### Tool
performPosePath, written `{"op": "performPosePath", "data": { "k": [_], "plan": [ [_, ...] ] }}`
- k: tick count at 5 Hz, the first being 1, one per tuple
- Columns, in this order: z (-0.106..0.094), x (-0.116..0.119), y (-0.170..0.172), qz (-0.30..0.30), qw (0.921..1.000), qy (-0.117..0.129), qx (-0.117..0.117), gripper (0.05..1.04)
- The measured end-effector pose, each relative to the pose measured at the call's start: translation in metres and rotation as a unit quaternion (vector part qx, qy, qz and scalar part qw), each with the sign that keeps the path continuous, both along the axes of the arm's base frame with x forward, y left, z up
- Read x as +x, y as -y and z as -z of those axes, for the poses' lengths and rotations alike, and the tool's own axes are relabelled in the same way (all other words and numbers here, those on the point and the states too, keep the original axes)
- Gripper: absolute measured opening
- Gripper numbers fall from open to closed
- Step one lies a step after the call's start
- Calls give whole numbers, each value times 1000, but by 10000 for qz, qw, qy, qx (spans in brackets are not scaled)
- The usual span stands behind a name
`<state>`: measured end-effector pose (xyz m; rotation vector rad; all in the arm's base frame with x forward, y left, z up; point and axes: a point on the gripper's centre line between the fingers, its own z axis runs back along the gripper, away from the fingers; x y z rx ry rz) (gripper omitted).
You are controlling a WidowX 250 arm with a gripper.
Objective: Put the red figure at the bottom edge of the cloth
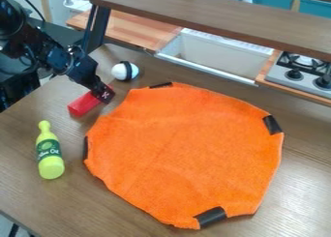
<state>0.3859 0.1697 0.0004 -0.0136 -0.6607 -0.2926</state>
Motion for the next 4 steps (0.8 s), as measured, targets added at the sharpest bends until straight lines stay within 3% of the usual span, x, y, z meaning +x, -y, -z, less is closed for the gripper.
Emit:
{"op": "performPosePath", "data": {
  "k": [1, 2, 3, 4],
  "plan": [
    [-1, 0, 1, 19, 10000, 4, -20, 1001],
    [1, 3, -1, 180, 9988, 89, -444, 1000],
    [11, 1, -14, -88, 9976, 0, -688, 929],
    [17, 1, -18, -375, 9982, -58, -464, 662]
  ]
}}
